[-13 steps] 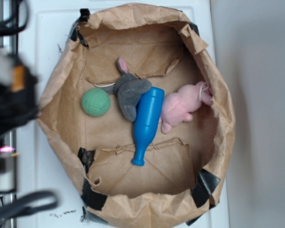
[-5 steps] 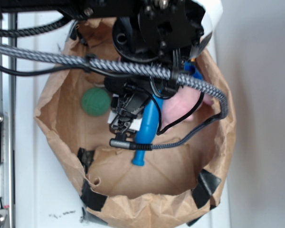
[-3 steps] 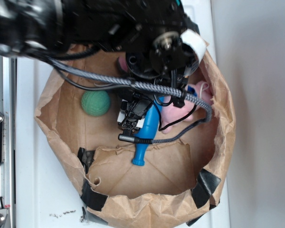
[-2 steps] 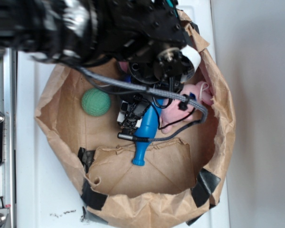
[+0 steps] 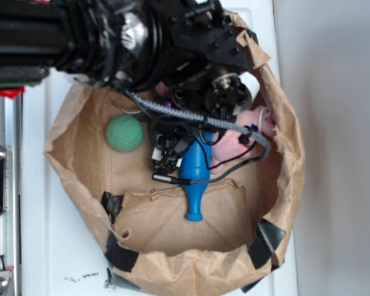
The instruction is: Grab the gray animal.
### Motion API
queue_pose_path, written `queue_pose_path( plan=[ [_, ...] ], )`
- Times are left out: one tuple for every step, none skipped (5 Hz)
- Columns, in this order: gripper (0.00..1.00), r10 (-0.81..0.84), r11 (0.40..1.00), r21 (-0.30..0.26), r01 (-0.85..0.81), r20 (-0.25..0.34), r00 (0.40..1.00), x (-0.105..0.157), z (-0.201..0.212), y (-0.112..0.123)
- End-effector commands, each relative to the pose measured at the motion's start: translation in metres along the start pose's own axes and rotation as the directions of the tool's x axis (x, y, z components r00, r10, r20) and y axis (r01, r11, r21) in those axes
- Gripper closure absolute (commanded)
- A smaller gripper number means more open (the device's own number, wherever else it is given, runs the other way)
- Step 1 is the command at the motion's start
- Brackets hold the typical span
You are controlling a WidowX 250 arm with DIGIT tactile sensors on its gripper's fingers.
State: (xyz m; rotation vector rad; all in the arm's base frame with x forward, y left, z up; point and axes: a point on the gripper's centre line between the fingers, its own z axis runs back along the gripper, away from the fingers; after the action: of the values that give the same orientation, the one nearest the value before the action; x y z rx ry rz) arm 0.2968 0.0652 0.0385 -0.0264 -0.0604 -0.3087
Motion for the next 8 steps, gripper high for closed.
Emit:
queue_pose_path(
  plan=[
    [1.0, 0.021, 1.0, 0.018, -0.024, 0.123, 0.992, 0.003, 0.054, -0.002],
    [1.0, 0.045, 0.999, -0.007, -0.044, 0.187, 0.981, 0.0, 0.093, -0.001],
    [1.0, 0.064, 0.998, -0.015, -0.062, 0.246, 0.967, -0.006, 0.141, -0.005],
    [1.0, 0.077, 0.997, -0.036, -0.07, 0.251, 0.965, -0.007, 0.169, -0.008],
    [1.0, 0.072, 0.997, -0.049, -0.061, 0.277, 0.958, -0.01, 0.194, -0.015],
    [0.87, 0.062, 0.998, -0.036, -0.054, 0.28, 0.958, -0.013, 0.193, -0.018],
    [0.0, 0.04, 0.999, 0.001, -0.042, 0.242, 0.969, -0.003, 0.154, -0.019],
    [0.0, 0.028, 0.999, 0.027, -0.034, 0.192, 0.981, 0.008, 0.111, -0.015]
  ],
)
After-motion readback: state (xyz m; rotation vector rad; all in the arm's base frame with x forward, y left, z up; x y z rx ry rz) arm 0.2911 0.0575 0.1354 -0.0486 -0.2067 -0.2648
